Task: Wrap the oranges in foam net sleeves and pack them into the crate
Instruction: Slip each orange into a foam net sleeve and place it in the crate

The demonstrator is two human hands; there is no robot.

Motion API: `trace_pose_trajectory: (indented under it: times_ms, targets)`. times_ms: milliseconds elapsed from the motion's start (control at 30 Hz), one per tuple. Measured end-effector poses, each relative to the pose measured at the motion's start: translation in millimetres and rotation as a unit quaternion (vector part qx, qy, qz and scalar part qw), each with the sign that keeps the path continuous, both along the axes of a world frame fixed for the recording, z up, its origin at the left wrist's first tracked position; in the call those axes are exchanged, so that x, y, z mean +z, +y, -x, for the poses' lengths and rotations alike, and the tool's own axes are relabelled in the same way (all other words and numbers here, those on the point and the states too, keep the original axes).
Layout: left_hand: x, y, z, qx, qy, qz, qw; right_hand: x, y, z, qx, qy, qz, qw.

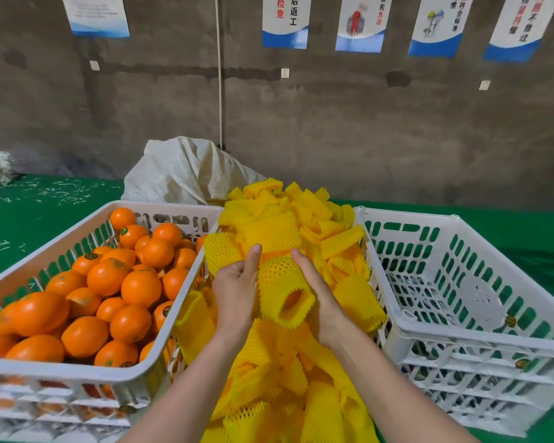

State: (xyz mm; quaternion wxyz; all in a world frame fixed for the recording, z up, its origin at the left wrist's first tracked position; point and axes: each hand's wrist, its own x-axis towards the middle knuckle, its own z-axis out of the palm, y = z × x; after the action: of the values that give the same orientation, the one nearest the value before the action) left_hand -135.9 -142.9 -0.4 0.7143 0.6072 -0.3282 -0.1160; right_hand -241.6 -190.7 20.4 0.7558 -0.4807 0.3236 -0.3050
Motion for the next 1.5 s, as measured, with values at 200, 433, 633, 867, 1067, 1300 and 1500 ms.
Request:
trace_pose_trajectory:
  times_ms: [200,433,633,867,1067,1300,1500]
  targets:
    - [6.1,-8.7,-9.7,-0.039,0.054,-0.062,0.996,-6.6,-6.4,-4.3,-0.027,0.032,-0.035,0.998]
    - [-1.8,-7.6,-4.2,-0.106,0.193,-0.056,0.974,-14.6,-1.7,-8.5,-0.021,0.015,-0.043,0.999]
    - [0.5,6.0,-0.7,-0.217,0.286,-0.106,0.927,-6.5,-2.2,-0.8,-0.062,0.069,0.046,0.995]
    - [-1.5,15.5,19.4,-0.331,0.258,-0.079,0.904,-22.2,-9.5,12.2,-0.142,0.188,0.436,0.868]
    - [-5.9,15.8,17.3,-0.373,0.371,-0.012,0.85,-23.0,-10.3,14.5,-0.161,0.089,0.491,0.851]
    - [-2.2,20.1,14.6,-0.402,0.431,-0.028,0.807,-22.0,-10.4,15.4,-0.156,0.046,0.477,0.864]
    - [0.5,26.4,11.7,-0.429,0.406,-0.045,0.805,-21.2,-12.3,10.2,-0.099,-0.016,0.282,0.954]
